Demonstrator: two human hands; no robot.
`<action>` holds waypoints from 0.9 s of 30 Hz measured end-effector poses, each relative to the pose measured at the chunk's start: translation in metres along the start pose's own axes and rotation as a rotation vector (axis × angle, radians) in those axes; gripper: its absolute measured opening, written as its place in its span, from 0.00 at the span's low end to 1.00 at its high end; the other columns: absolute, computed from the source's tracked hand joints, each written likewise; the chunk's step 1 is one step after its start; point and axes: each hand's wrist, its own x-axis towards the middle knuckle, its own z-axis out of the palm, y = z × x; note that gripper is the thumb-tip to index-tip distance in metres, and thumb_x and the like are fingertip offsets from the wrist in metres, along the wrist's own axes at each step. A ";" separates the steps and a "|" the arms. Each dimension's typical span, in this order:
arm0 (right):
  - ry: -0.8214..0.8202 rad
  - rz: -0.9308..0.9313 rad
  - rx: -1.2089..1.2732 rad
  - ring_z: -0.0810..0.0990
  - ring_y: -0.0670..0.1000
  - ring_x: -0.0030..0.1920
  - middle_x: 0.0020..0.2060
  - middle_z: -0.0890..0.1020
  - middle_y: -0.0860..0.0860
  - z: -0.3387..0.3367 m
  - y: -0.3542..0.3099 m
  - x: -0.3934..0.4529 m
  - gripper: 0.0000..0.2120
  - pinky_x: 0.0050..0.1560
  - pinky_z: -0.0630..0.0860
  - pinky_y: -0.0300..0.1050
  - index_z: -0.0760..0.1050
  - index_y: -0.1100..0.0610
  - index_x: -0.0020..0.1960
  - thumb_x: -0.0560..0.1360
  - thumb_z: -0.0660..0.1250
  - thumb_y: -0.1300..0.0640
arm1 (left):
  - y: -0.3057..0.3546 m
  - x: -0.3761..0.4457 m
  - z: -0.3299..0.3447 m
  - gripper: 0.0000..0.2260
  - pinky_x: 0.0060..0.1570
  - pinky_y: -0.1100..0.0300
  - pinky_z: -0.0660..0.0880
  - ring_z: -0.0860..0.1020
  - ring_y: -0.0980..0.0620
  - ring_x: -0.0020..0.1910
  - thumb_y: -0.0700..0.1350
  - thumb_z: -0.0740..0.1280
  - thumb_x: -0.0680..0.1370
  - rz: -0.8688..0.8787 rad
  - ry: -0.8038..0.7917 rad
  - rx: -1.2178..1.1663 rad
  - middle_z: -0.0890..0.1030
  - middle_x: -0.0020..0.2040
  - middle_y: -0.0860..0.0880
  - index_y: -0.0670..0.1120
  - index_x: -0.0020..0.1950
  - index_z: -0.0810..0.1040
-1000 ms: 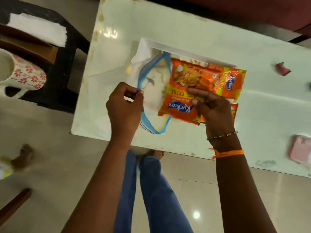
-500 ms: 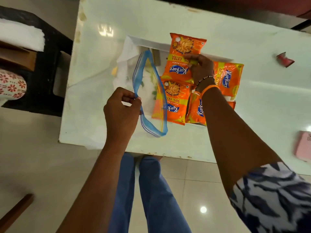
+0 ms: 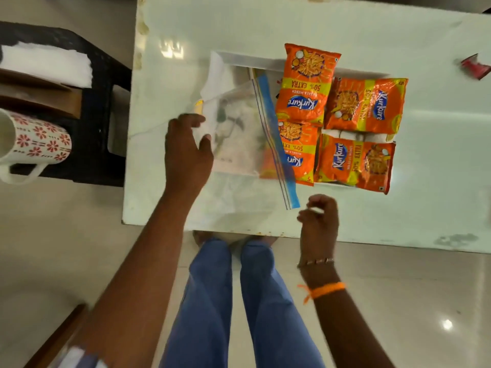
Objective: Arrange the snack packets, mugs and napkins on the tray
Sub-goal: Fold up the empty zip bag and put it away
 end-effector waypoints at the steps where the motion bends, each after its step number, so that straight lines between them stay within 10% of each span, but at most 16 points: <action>1: 0.002 0.148 0.051 0.72 0.52 0.40 0.40 0.73 0.55 0.007 0.011 -0.015 0.18 0.41 0.70 0.45 0.68 0.56 0.43 0.68 0.58 0.79 | -0.010 0.010 -0.004 0.16 0.63 0.56 0.68 0.72 0.44 0.62 0.37 0.63 0.75 0.002 -0.031 0.059 0.72 0.63 0.40 0.42 0.63 0.70; 4: -0.062 0.568 0.284 0.73 0.53 0.42 0.49 0.73 0.59 0.035 0.026 -0.042 0.20 0.44 0.70 0.42 0.62 0.56 0.52 0.70 0.61 0.77 | -0.037 0.037 -0.010 0.24 0.71 0.46 0.58 0.64 0.40 0.70 0.42 0.63 0.77 -0.045 -0.191 0.290 0.66 0.70 0.39 0.41 0.72 0.61; 8: -0.080 0.663 0.520 0.77 0.52 0.45 0.47 0.78 0.61 0.067 0.024 -0.046 0.25 0.56 0.73 0.44 0.58 0.56 0.61 0.71 0.64 0.72 | -0.061 0.055 -0.017 0.18 0.72 0.41 0.42 0.65 0.40 0.70 0.49 0.59 0.79 -0.076 -0.275 0.503 0.75 0.65 0.43 0.46 0.68 0.66; 13: 0.073 0.440 0.206 0.79 0.58 0.50 0.35 0.80 0.53 0.068 0.031 -0.049 0.24 0.62 0.72 0.51 0.59 0.48 0.43 0.67 0.68 0.72 | -0.068 0.050 -0.033 0.12 0.54 0.53 0.69 0.75 0.45 0.50 0.55 0.65 0.75 -0.161 -0.245 0.250 0.78 0.46 0.47 0.46 0.42 0.73; 17: 0.088 0.243 0.416 0.76 0.52 0.36 0.38 0.76 0.57 0.049 0.035 -0.052 0.26 0.38 0.78 0.36 0.59 0.48 0.43 0.67 0.61 0.78 | -0.075 0.039 -0.049 0.13 0.46 0.57 0.73 0.79 0.47 0.46 0.42 0.68 0.73 -0.339 -0.427 -0.119 0.82 0.51 0.44 0.50 0.32 0.67; 22: 0.017 -0.009 0.165 0.77 0.37 0.31 0.36 0.76 0.54 0.009 0.020 -0.036 0.20 0.34 0.72 0.28 0.71 0.57 0.40 0.68 0.56 0.81 | -0.069 0.018 -0.067 0.16 0.57 0.58 0.70 0.79 0.52 0.48 0.36 0.69 0.72 -0.238 -0.560 -0.349 0.84 0.34 0.57 0.57 0.48 0.70; 27: -0.146 -0.127 -0.139 0.72 0.43 0.39 0.46 0.70 0.54 -0.037 -0.004 -0.036 0.27 0.43 0.72 0.28 0.69 0.58 0.65 0.68 0.69 0.70 | -0.038 0.001 -0.066 0.30 0.54 0.68 0.71 0.74 0.64 0.42 0.33 0.70 0.71 0.143 -0.748 -0.088 0.75 0.39 0.55 0.63 0.62 0.70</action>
